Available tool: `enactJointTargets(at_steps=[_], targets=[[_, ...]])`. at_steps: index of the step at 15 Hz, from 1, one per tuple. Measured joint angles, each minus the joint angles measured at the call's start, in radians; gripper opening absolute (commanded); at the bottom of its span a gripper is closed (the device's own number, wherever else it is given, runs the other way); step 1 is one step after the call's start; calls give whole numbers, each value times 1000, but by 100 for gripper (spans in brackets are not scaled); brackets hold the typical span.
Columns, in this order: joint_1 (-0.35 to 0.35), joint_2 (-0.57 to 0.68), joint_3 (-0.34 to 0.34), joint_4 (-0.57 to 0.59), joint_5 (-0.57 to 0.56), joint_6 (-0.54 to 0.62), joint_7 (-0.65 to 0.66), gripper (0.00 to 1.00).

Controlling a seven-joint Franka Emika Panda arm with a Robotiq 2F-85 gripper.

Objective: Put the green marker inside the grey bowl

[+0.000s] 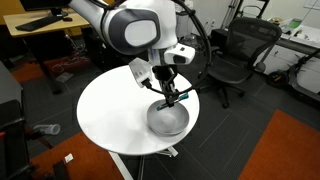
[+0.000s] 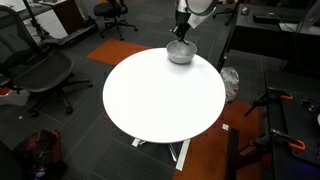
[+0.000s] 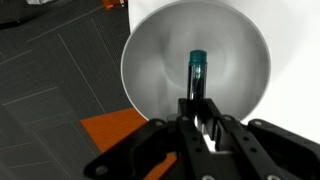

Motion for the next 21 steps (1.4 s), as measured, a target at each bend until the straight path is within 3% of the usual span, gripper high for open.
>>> enactJointTargets(at_steps=[1,2,4,10,21], targets=[[-3,15,1,12,5,0,-1,8],[-6,28,2,23,10,0,-1,44],[-11,49,6,39,28,-1,-13,51],[-23,76,16,70,51,-7,-18,97],[-27,81,20,87,60,-9,-18,100]])
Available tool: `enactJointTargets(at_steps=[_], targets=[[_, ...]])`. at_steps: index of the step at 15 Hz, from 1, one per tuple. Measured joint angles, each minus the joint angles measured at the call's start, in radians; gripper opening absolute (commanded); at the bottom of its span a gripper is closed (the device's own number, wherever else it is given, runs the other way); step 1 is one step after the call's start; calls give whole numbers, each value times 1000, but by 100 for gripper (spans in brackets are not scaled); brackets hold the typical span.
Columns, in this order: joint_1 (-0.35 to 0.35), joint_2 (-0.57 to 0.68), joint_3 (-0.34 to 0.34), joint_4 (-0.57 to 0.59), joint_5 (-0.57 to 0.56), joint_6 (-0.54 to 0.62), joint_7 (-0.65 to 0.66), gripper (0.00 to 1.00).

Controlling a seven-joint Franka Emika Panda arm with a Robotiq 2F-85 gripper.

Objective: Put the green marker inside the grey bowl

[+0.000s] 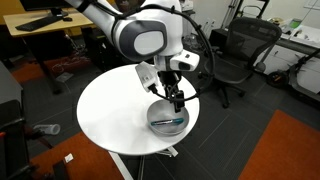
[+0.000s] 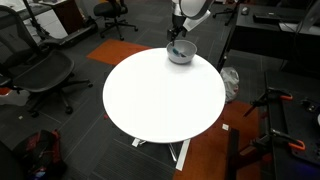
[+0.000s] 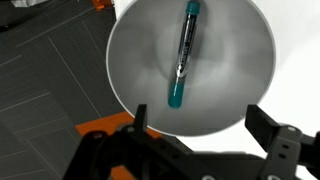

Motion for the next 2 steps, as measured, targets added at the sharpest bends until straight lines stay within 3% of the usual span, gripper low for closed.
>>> enactJointTargets(at_steps=[2], targets=[[-1,0,0,0,0,-1,0,100]])
